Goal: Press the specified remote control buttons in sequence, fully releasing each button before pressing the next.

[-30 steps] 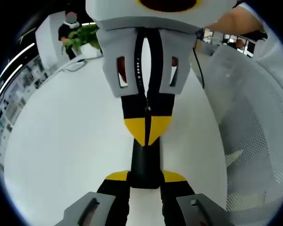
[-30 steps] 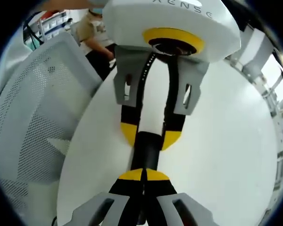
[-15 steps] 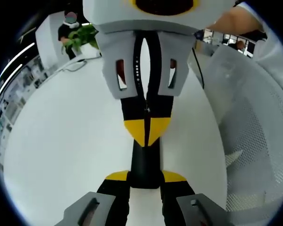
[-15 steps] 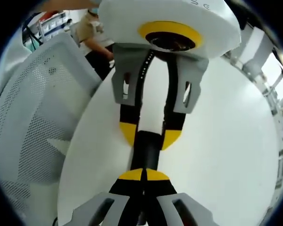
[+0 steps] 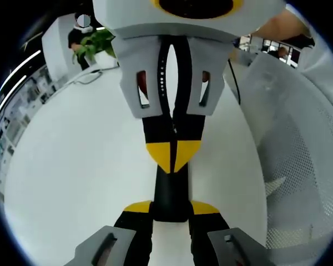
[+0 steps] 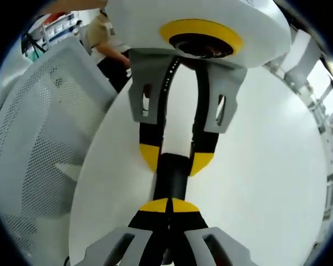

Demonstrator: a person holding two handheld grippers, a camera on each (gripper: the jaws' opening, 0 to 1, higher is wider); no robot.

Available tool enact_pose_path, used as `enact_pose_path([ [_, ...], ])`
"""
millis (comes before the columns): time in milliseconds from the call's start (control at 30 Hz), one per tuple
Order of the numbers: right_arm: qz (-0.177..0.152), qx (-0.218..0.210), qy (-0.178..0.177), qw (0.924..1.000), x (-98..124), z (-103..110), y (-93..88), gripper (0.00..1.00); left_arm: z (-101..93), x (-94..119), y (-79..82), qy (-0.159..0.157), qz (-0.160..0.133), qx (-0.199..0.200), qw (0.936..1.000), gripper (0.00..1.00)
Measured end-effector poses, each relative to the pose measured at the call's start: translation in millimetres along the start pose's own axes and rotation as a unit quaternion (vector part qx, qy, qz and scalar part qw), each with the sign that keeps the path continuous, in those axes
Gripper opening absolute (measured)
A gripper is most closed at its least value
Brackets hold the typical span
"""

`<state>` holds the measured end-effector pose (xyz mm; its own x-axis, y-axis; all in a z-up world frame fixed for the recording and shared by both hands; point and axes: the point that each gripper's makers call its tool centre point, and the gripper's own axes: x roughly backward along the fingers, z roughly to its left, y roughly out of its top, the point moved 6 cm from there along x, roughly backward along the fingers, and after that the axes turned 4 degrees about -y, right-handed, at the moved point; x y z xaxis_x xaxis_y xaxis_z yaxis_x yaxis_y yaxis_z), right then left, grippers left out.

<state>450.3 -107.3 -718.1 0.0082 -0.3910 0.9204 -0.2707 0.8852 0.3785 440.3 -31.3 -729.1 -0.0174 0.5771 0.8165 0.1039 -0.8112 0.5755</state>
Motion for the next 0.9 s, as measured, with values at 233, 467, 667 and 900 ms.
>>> enact_pose_path([
  [233, -0.007, -0.005, 0.003, 1.0, 0.5, -0.4, -0.6, 0.0, 1.5, -0.6, -0.8, 0.0, 0.001, 0.0, 1.0, 0.23],
  [467, -0.008, -0.001, 0.0, 1.0, 0.4, 0.1, 0.5, 0.0, 2.8, -1.1, -1.5, 0.0, 0.002, -0.001, 1.0, 0.23],
  [667, -0.008, 0.005, -0.002, 0.9999, 0.5, 0.8, 0.8, 0.0, 3.2, -1.1, -2.0, 0.0, 0.004, -0.001, 1.0, 0.23],
  [900, -0.017, 0.01, -0.007, 0.9998, 7.2, 2.5, 4.2, 0.0, 3.3, -1.5, -2.4, 0.002, 0.006, -0.001, 1.0, 0.23],
])
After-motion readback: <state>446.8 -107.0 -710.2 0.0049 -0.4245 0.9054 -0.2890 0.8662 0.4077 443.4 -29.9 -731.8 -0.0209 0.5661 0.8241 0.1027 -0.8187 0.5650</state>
